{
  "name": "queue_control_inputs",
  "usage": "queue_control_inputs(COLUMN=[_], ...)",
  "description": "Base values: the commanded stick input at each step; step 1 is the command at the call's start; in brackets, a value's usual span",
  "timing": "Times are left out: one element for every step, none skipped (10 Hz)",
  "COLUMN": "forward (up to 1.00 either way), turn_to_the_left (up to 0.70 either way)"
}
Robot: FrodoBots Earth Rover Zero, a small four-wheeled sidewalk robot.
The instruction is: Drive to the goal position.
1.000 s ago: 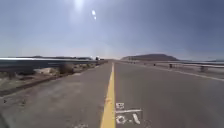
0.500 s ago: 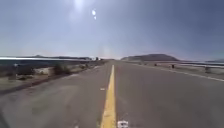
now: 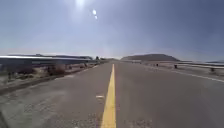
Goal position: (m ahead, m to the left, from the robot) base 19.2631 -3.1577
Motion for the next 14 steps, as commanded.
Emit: queue_control_inputs(forward=[0.85,0.85,0.85,0.85,0.85,0.85,0.85,0.85,0.85,0.85,0.85,0.85,0.85,0.85], turn_to_the_left=[0.0,0.0,0.0,0.0,0.0,0.0,0.0,0.0,0.0,0.0,0.0,0.0,0.0,0.0])
